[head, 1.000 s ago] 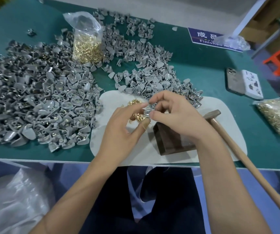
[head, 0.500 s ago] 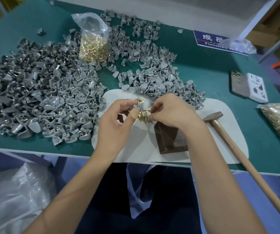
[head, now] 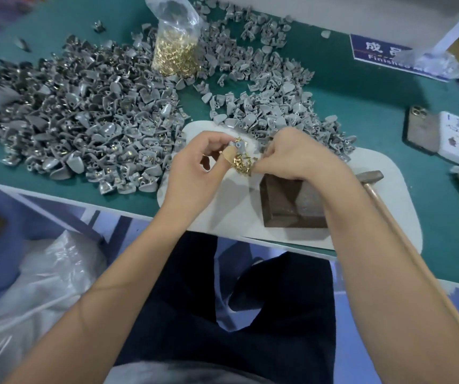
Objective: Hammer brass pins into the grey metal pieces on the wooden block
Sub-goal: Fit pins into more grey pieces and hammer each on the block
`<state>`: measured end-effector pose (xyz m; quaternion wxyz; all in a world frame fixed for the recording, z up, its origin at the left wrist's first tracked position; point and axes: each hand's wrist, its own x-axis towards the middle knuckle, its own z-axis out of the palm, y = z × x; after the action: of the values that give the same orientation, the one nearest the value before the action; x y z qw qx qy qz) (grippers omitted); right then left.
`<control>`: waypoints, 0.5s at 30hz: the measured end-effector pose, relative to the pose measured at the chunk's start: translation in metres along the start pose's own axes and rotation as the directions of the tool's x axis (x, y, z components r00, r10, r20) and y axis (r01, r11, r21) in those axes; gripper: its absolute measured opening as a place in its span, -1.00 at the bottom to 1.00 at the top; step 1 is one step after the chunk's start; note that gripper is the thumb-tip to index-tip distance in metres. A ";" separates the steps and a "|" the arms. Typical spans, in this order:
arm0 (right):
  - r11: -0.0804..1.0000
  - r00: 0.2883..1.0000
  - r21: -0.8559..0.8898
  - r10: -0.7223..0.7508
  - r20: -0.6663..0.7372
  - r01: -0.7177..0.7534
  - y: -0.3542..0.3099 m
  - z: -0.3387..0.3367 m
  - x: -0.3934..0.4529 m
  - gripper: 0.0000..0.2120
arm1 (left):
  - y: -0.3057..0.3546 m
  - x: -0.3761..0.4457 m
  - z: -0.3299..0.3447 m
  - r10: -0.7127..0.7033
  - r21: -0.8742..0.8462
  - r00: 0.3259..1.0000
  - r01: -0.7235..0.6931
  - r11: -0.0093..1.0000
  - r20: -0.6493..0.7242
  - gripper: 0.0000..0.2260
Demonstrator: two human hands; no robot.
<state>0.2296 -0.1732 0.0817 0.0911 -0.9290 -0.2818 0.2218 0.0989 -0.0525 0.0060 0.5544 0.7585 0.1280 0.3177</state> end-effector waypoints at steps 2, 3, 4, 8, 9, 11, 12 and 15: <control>0.990 0.994 0.137 -0.018 -0.108 0.033 0.010 -0.003 -0.005 -0.66 | 0.001 -0.002 0.000 0.009 0.006 1.000 -0.009 1.000 -0.005 -0.92; 0.980 0.984 0.189 -0.026 -0.175 0.060 0.015 -0.004 -0.010 -0.65 | 0.000 -0.003 0.000 0.016 0.010 1.000 -0.016 1.000 -0.006 -0.92; 0.969 0.968 0.227 -0.037 -0.248 0.095 0.020 -0.004 -0.015 -0.65 | -0.001 -0.002 0.000 0.022 0.023 1.000 -0.022 0.999 -0.004 -0.92; 0.920 0.856 0.285 -0.091 -0.510 0.268 0.039 0.001 -0.035 -0.65 | -0.003 0.001 -0.001 0.028 0.066 1.000 -0.028 0.997 0.006 -0.94; 0.904 0.839 0.305 -0.098 -0.535 0.300 0.044 0.004 -0.039 -0.64 | -0.002 0.002 -0.001 0.039 0.079 0.999 -0.039 0.996 0.010 -0.95; 0.853 0.825 0.396 -0.070 -0.561 0.341 0.056 0.011 -0.048 -0.63 | -0.001 0.001 0.002 0.064 0.102 0.998 -0.067 0.993 0.028 -0.96; 0.808 0.818 0.465 -0.034 -0.574 0.360 0.060 0.015 -0.053 -0.68 | 0.000 -0.001 0.005 0.078 0.114 0.996 -0.082 0.990 0.041 -0.96; 0.680 0.783 0.631 0.133 -0.607 0.373 0.068 0.026 -0.068 -0.82 | 0.002 -0.007 0.014 0.142 0.146 0.984 -0.157 0.977 0.108 -0.91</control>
<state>0.2004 -0.2663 0.0633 0.5500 -0.8132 -0.1901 -0.0039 0.1020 -0.0674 0.0029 0.4743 0.8210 0.0675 0.3105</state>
